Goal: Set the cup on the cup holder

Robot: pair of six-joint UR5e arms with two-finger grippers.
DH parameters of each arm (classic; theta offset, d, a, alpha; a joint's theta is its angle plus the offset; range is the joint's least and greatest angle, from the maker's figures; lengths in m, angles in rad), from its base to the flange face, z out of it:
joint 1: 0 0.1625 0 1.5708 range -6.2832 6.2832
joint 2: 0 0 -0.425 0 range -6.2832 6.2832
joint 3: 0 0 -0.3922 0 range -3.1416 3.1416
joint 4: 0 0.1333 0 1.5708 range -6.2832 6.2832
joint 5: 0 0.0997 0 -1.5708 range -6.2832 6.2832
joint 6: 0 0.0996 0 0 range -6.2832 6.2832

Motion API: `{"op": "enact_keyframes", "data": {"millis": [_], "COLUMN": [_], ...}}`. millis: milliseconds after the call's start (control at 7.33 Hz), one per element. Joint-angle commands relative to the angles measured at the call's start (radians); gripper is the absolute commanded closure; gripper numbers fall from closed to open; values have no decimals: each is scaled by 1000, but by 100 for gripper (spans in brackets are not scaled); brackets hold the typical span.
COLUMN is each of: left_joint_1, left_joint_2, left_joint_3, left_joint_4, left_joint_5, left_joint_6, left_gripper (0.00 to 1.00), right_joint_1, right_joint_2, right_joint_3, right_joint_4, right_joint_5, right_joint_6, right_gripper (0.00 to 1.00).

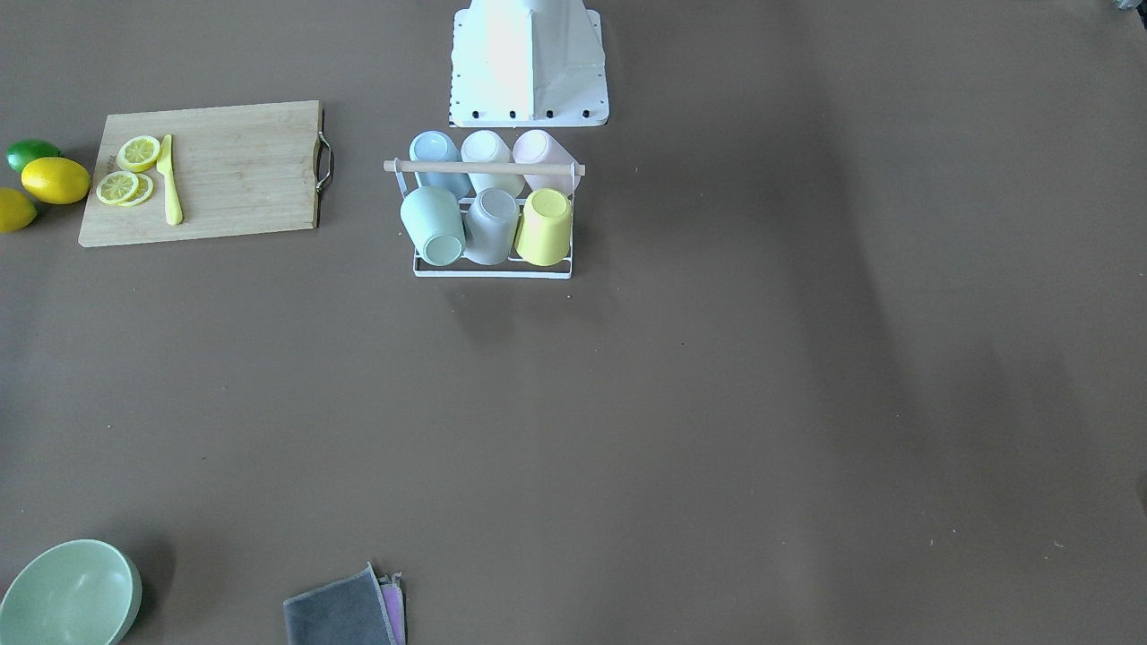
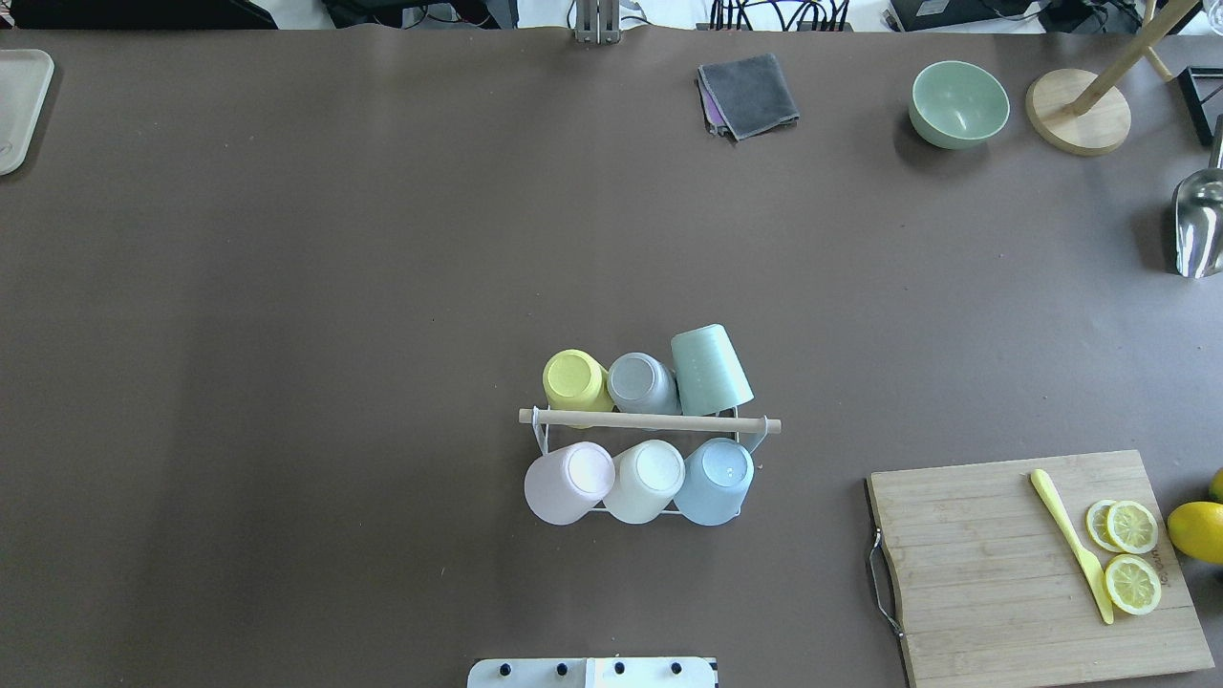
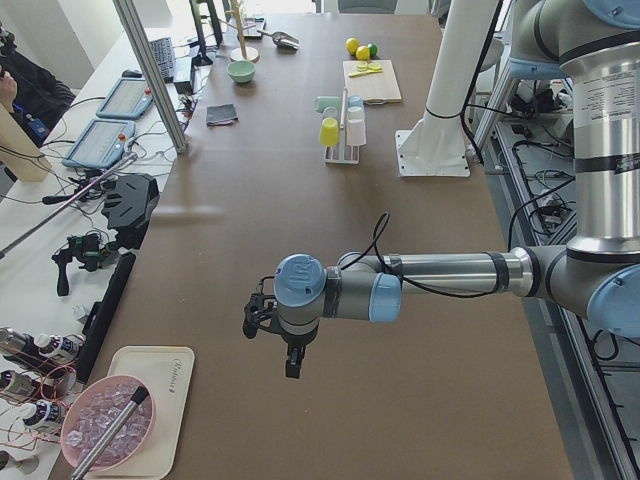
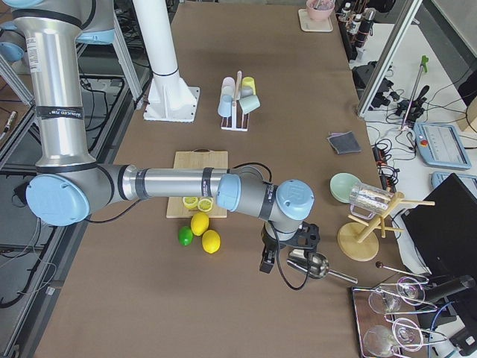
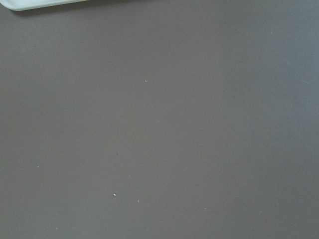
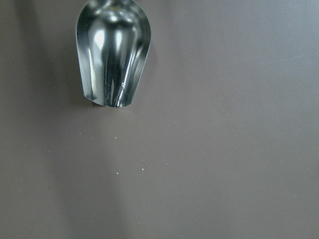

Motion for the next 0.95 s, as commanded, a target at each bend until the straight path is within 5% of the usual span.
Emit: {"op": "enact_keyframes", "data": {"millis": [0,818], "left_joint_1": [0,0], "left_joint_2": [0,-1], "left_joint_3": [0,2], "left_joint_4": [0,0], "left_joint_5": [0,0], "left_joint_6": [-3,-3], "left_gripper": [1,1], "right_joint_1": [1,1], "right_joint_2": [10,10], "right_joint_3": [2,2], "right_joint_4": [3,-2], "right_joint_5": [3,0], "right_joint_6": [0,0], "right_gripper": [0,0]}}
